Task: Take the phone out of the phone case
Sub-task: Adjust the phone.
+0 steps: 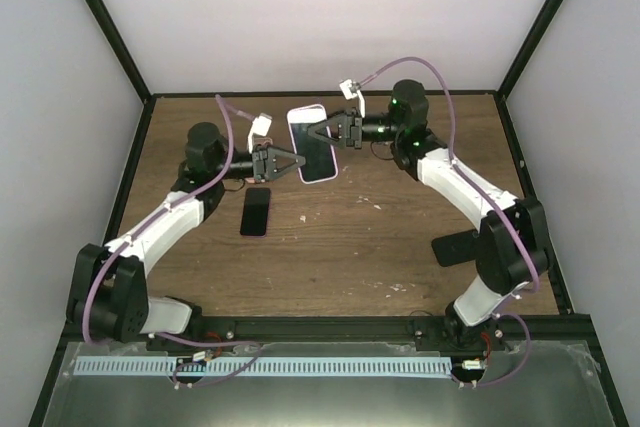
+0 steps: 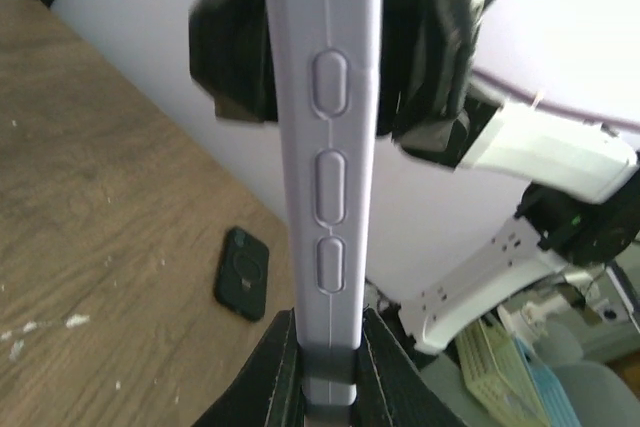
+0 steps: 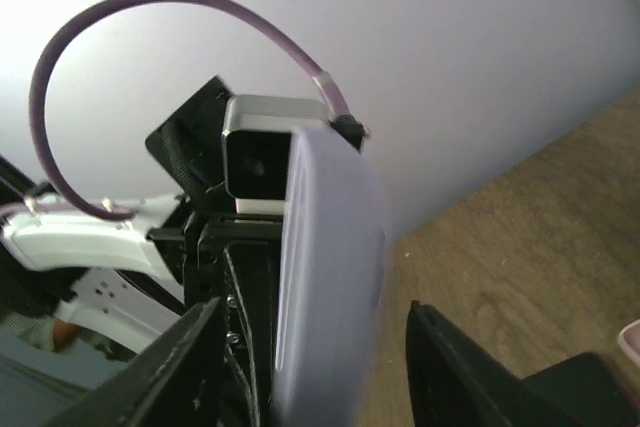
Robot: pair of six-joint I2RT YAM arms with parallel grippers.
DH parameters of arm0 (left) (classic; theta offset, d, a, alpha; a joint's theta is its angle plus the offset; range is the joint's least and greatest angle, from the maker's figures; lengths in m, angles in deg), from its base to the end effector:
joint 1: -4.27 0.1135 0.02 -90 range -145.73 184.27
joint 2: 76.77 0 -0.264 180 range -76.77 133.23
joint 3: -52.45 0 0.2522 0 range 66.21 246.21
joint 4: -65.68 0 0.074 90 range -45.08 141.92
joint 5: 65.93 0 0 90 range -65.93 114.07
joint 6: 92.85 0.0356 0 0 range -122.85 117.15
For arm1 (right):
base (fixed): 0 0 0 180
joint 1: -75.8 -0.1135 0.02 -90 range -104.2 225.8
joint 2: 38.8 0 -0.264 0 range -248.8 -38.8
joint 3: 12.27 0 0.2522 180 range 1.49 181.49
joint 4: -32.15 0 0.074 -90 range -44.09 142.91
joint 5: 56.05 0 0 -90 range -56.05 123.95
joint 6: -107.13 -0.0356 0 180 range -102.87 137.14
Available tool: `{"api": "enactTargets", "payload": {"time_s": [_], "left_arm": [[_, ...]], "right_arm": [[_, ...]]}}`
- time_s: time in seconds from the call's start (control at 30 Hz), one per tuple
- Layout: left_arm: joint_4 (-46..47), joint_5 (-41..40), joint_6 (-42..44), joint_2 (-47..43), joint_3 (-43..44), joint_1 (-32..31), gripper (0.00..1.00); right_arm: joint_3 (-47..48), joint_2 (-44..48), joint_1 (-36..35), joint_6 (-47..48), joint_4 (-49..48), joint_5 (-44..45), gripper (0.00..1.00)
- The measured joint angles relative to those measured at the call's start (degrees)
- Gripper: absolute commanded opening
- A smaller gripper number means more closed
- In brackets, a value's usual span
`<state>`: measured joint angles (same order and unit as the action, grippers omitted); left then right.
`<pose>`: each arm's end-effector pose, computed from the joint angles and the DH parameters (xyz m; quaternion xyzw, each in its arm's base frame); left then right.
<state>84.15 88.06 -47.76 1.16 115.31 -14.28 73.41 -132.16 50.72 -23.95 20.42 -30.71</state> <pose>0.2721 -0.1251 0.3114 0.2428 0.6542 -0.6337 0.3339 0.3255 0.1879 0.3496 -0.3073 0.6249 0.6429 0.3190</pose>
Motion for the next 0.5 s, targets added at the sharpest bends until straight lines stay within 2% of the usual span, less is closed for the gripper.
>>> {"api": "enactTargets", "payload": {"time_s": [0.27, 0.37, 0.5], "left_arm": [[-32.3, 3.4, 27.6, -3.5, 4.7, 0.0, 0.00], [-43.0, 3.0, 38.1, -4.5, 5.9, 0.0, 0.00], [-51.7, 2.0, 47.6, -4.8, 6.8, 0.0, 0.00]], "right_arm": [[5.7, 3.2, 0.0, 26.0, 25.9, -1.8, 0.64], [5.7, 4.4, 0.0, 34.3, 34.3, -1.8, 0.62], [5.6, 4.9, 0.0, 42.4, 42.4, -1.8, 0.59]]}}
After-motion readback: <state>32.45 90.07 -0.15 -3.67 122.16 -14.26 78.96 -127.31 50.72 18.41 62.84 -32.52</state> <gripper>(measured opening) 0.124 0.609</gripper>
